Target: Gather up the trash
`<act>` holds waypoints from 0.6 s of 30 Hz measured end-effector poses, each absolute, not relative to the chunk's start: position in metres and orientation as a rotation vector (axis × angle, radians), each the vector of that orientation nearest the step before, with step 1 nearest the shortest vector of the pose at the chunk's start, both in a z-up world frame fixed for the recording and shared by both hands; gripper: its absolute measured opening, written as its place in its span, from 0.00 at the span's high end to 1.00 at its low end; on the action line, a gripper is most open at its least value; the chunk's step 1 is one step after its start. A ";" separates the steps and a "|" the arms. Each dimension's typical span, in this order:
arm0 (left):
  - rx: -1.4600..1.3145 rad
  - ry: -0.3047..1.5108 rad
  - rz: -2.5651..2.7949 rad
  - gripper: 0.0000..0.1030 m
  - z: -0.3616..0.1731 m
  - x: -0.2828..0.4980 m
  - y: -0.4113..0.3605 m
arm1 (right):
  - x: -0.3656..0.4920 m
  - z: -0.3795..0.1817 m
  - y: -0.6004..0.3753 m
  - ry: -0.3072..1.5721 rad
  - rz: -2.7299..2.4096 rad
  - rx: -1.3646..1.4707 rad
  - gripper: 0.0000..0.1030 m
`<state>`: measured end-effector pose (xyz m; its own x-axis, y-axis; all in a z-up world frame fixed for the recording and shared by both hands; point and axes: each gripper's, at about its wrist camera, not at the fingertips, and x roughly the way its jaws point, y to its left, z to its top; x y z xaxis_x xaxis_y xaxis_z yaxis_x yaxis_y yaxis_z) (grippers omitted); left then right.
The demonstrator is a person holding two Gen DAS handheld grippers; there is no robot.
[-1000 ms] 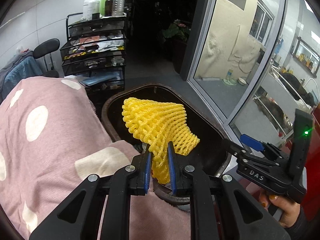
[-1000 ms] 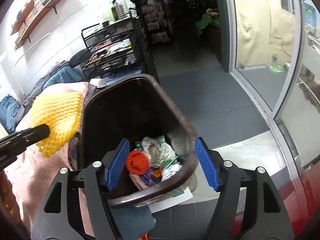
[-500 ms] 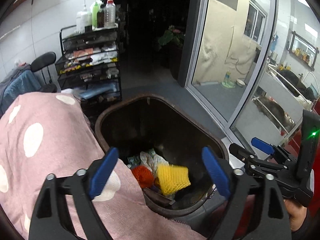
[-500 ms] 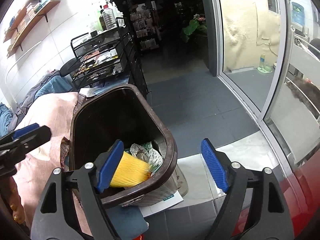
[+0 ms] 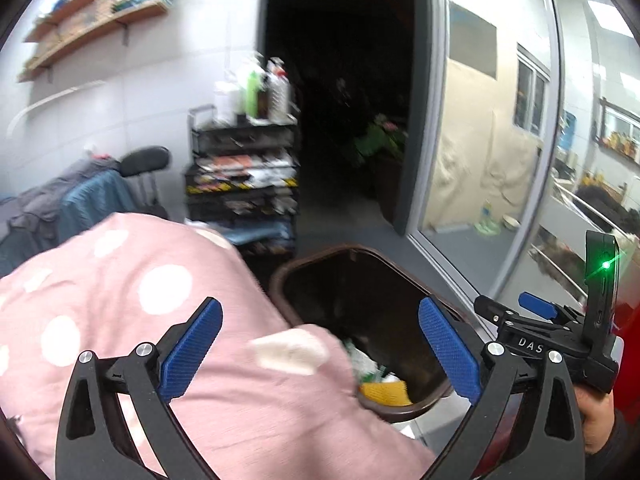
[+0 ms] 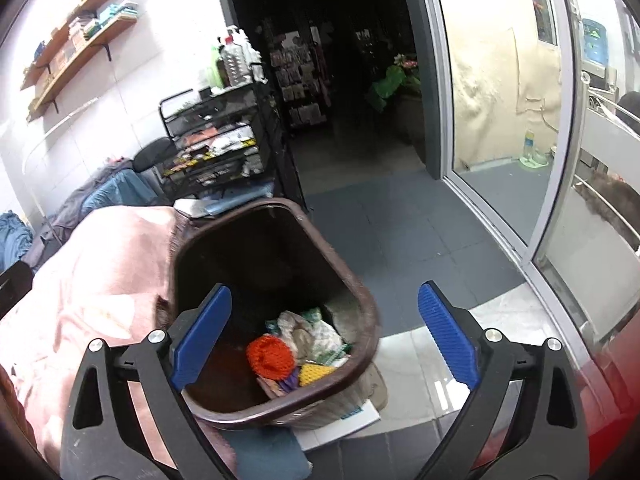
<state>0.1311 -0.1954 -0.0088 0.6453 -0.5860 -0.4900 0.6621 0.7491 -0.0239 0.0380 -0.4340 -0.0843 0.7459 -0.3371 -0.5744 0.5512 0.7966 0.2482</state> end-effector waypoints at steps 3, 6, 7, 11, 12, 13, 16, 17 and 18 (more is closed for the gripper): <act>0.154 0.464 -0.655 0.05 -0.004 0.125 -0.171 | 0.040 -0.076 -0.416 0.505 -0.460 0.398 0.08; 0.163 0.437 -0.561 0.05 -0.002 0.118 -0.149 | 0.041 -0.068 -0.393 0.469 -0.407 0.367 0.07; 0.162 0.431 -0.531 0.05 -0.002 0.116 -0.142 | 0.042 -0.064 -0.382 0.452 -0.385 0.350 0.07; 0.117 0.415 -0.400 0.05 0.000 0.108 -0.106 | 0.042 -0.055 -0.346 0.405 -0.306 0.290 0.05; 0.101 0.417 -0.376 0.05 0.000 0.107 -0.099 | 0.043 -0.053 -0.340 0.401 -0.292 0.281 0.05; 0.084 0.419 -0.351 0.05 -0.001 0.106 -0.091 | 0.044 -0.051 -0.329 0.395 -0.263 0.262 0.05; 0.041 0.416 -0.294 0.05 -0.001 0.099 -0.066 | 0.041 -0.043 -0.301 0.367 -0.187 0.219 0.05; 0.030 0.412 -0.281 0.05 0.000 0.096 -0.060 | 0.041 -0.041 -0.295 0.358 -0.170 0.208 0.05; 0.021 0.408 -0.266 0.05 0.000 0.093 -0.054 | 0.040 -0.041 -0.289 0.351 -0.159 0.199 0.05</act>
